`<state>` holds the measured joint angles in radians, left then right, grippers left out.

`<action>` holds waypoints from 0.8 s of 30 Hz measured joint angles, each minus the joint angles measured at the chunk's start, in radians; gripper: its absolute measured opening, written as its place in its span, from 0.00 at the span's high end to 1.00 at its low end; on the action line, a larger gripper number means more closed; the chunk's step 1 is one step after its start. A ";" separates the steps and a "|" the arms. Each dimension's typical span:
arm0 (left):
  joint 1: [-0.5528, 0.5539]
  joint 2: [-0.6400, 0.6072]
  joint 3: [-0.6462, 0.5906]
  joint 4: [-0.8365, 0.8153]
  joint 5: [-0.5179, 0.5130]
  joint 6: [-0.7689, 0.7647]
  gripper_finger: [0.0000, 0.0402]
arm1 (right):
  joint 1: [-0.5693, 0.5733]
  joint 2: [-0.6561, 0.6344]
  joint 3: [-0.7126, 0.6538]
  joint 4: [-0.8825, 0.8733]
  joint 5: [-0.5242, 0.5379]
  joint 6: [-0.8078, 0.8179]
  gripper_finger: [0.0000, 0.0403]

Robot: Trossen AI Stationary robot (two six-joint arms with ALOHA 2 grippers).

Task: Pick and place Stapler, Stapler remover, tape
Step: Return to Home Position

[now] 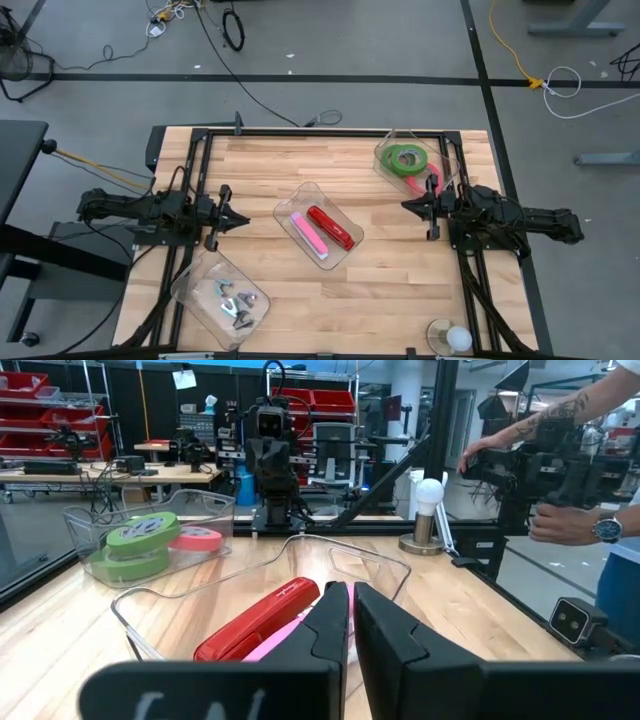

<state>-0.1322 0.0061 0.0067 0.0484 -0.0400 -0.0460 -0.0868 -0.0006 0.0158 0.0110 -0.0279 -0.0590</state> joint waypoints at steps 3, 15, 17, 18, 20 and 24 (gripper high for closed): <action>0.000 0.000 0.000 0.000 0.000 0.000 0.94 | 0.001 0.000 0.000 -0.001 -0.006 0.000 0.95; 0.000 0.000 0.000 0.000 0.000 0.000 0.94 | 0.028 0.000 0.000 0.000 0.000 0.006 0.95; 0.000 0.000 0.000 0.000 0.000 0.000 0.94 | 0.028 0.000 0.000 -0.001 0.015 0.006 0.95; 0.000 0.000 0.000 0.000 0.000 0.000 0.94 | 0.028 0.000 0.000 -0.001 0.020 0.005 0.95; 0.000 0.000 0.000 0.000 0.000 0.000 0.94 | 0.028 0.000 0.000 -0.001 0.020 -0.010 0.95; 0.000 0.000 0.000 0.000 0.000 0.000 0.94 | 0.028 0.000 0.000 -0.001 0.020 -0.002 0.95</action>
<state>-0.1322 0.0063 0.0067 0.0483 -0.0399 -0.0460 -0.0586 -0.0002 0.0160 0.0097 -0.0082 -0.0613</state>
